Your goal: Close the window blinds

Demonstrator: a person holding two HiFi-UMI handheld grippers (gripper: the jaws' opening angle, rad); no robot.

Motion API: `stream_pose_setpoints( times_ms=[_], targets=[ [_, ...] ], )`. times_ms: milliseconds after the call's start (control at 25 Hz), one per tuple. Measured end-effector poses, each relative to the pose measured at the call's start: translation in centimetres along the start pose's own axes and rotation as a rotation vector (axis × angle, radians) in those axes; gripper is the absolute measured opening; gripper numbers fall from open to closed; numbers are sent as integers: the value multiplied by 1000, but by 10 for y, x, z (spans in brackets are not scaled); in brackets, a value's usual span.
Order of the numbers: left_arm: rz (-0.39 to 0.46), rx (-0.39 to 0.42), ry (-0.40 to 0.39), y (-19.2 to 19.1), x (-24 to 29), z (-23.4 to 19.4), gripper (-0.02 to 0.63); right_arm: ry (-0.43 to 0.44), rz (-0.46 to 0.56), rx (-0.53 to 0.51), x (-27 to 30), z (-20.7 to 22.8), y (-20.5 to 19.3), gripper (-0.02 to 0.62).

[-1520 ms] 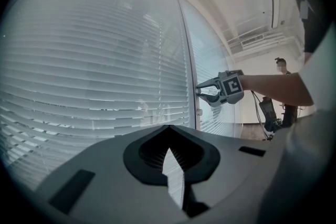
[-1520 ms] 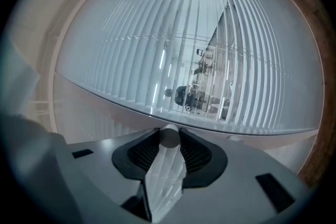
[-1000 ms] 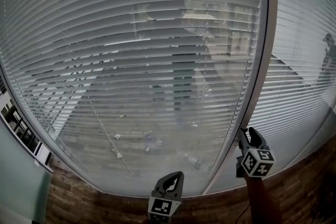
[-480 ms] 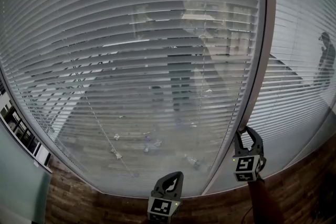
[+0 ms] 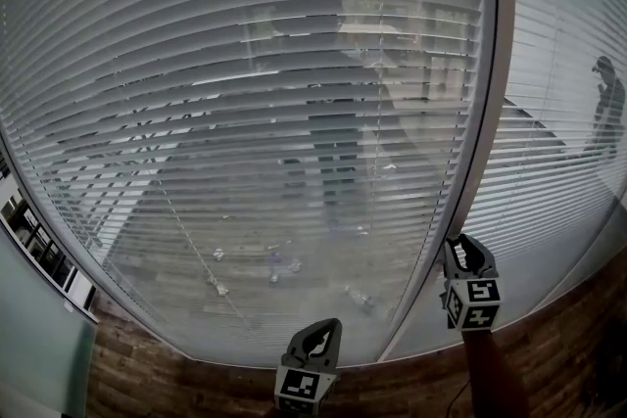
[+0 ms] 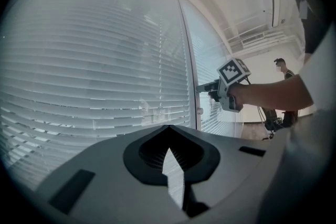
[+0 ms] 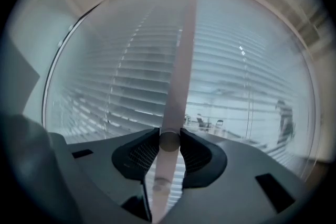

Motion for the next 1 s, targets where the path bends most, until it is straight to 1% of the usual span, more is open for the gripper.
stream_pose_setpoints(
  times_ms=[120, 240, 360, 400, 480, 560, 640, 720, 760, 800, 880, 1000],
  targets=[
    [-3, 2, -4, 2, 1, 1, -2, 64, -8, 359, 2, 14, -3, 127],
    [-7, 4, -5, 1, 1, 1, -2, 116, -17, 647, 3, 25, -7, 127],
    [-14, 11, -6, 0, 1, 1, -2, 162, -13, 870, 3, 30, -11, 127],
    [-18, 18, -7, -2, 1, 1, -2, 174, -11, 928, 3, 32, -13, 126],
    [-25, 21, -11, -6, 0, 0, -2, 188, -10, 997, 4, 33, -15, 127],
    [-29, 21, -9, -8, 0, 0, -2, 195, -8, 1019, 4, 34, -15, 127],
    [-29, 20, -8, -8, -1, 0, -2, 194, 1, 1008, 3, 33, -15, 127],
    [-28, 22, -4, -7, -1, 0, -2, 188, 15, 969, 3, 32, -15, 127],
    [-26, 23, 0, -6, -2, 0, -2, 182, 19, 928, 4, 30, -15, 127],
    [-24, 23, 4, -6, -2, 0, -2, 172, 20, 868, 4, 28, -14, 127],
    [-25, 15, 12, -7, -3, 0, -2, 143, 17, 712, 4, 22, -12, 127],
    [-21, 24, 30, -5, -5, -1, -2, 70, 63, 421, -2, 13, -6, 129]
  ],
)
Point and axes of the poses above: the fingertips, and each gripper's own axes: x forward along the fingers, z to its right, y out of its top, the point moved 10 cm from there along -x, backward along the fingers, and after that the axes turned 2 degrees about y, right-handed, at the moved point
